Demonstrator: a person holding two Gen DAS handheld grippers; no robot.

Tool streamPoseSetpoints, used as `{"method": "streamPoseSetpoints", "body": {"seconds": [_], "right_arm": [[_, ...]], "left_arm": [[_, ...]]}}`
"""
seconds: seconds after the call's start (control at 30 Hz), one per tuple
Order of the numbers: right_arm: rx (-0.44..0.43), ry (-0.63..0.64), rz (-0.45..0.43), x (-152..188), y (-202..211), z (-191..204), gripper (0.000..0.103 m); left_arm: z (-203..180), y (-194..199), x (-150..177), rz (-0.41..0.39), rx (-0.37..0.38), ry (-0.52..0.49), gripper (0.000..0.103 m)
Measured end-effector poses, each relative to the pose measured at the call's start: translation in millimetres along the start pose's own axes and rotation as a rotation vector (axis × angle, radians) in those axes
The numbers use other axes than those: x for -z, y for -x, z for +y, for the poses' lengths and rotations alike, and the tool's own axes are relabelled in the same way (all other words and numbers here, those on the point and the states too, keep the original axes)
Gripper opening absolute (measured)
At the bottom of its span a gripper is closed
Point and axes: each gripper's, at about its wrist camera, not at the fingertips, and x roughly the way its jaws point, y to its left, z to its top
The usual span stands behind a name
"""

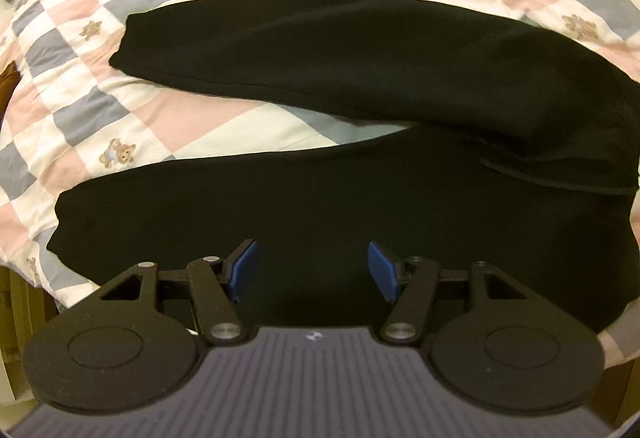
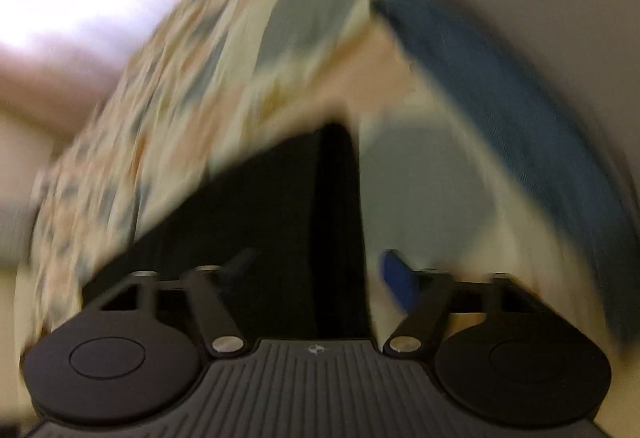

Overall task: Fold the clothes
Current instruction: 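Grasp the trouser waistband with the right gripper and lift it toward the legs, then open the right gripper on the trousers and raise both grippers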

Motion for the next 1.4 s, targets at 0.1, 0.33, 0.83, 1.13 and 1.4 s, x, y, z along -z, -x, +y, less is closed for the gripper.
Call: {"method": "streamPoseSetpoints", "body": {"seconds": [0.1,0.33,0.83,1.13,1.4], "right_arm": [[-0.017,0.06,0.152,47,4,-6,0.045],[-0.038,0.181,0.264,55,-16,3,0.013],[0.226,0.07,0.18,92,9,7,0.021],[0.536,0.29,0.099,137,6,65,0.029],[0.53,0.176,-0.169,173,61,157,0.054]], "left_arm": [[-7,0,0,-0.013,0.014,-0.03,0.057],[-14,7,7,-0.044,0.025,-0.074,0.057],[37,10,44,-0.054,0.034,-0.011,0.061],[72,12,70,-0.079,0.059,-0.02,0.061],[128,34,102,-0.171,0.124,-0.05,0.061]]}}
